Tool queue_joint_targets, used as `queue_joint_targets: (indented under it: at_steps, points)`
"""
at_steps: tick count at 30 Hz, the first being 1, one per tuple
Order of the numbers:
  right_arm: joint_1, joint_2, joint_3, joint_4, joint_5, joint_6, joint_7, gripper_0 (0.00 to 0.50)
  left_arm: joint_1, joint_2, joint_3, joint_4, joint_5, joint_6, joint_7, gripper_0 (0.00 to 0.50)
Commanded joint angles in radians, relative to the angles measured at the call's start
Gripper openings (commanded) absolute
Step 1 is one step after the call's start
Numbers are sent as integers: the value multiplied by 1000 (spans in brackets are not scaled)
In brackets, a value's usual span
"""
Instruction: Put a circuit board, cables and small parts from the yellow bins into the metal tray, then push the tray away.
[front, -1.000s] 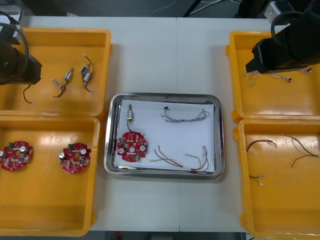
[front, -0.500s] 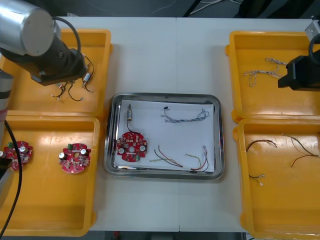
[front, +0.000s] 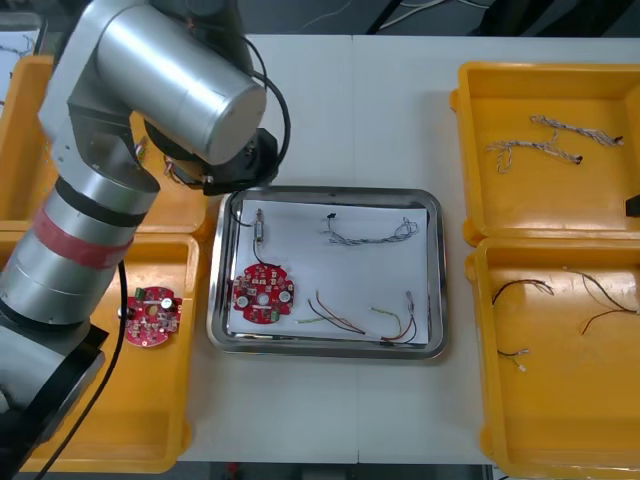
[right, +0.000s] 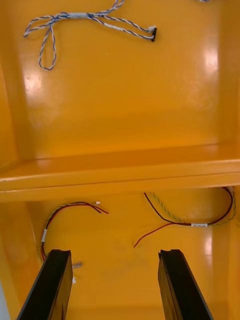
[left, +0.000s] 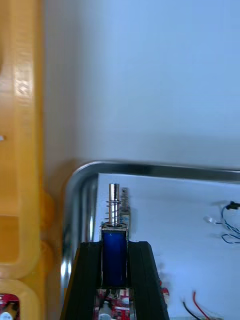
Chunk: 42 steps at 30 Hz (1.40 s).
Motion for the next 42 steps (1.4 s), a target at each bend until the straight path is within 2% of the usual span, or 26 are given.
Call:
queue_joint_targets:
  at_steps: [1,6,12,15,19,23,42]
  points:
    - [51,-45,-55,-31,-16,3,10,500,-45,-51,-71,-29,-11,-5,90,0]
    - [60,-48,-55,-31,-24,3,3,500,-31,-72,-154,11,-22,-73,95,0]
    - [66,-51,-55,-30,-25,3,10,500,-25,-81,-195,61,-26,-129,87,0]
    - [66,-50,-55,-31,-30,3,10,500,-8,-80,-195,63,-32,-137,61,0]
    - [66,-50,-57,-31,-35,3,12,500,28,-74,-185,64,-75,-142,1,0]
    - [66,-50,-57,-31,-35,3,12,500,52,-66,-156,64,-80,-154,-36,0]
    - [66,-50,-57,-31,-35,3,12,500,95,-60,-142,144,-103,-277,-71,0]
